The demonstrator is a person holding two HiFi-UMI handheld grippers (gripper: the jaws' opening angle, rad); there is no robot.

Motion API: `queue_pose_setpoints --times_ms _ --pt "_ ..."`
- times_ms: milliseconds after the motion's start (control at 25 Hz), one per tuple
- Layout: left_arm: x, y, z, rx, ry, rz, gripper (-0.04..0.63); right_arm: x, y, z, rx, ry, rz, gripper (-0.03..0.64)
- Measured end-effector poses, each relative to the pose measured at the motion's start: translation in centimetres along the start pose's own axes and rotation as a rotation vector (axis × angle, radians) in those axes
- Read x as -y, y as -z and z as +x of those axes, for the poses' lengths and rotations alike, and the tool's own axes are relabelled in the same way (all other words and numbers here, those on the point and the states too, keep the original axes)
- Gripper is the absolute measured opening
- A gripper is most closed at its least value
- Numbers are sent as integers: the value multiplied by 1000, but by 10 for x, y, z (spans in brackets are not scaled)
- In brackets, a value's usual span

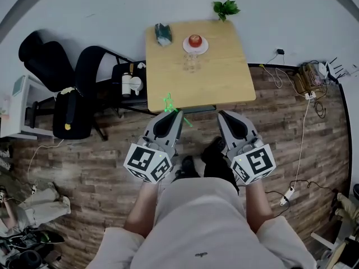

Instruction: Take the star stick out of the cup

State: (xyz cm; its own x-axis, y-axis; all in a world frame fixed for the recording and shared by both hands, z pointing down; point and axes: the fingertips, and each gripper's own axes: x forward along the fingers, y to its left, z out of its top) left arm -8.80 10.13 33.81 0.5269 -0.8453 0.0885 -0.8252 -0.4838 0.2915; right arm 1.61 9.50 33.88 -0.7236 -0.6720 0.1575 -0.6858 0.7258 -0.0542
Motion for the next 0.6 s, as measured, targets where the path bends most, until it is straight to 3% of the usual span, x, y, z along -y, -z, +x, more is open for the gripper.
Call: queue_pose_setpoints --times_ms 600 --pt "2 -6 2 3 14 15 12 4 -9 -1 -1 24 -11 -3"
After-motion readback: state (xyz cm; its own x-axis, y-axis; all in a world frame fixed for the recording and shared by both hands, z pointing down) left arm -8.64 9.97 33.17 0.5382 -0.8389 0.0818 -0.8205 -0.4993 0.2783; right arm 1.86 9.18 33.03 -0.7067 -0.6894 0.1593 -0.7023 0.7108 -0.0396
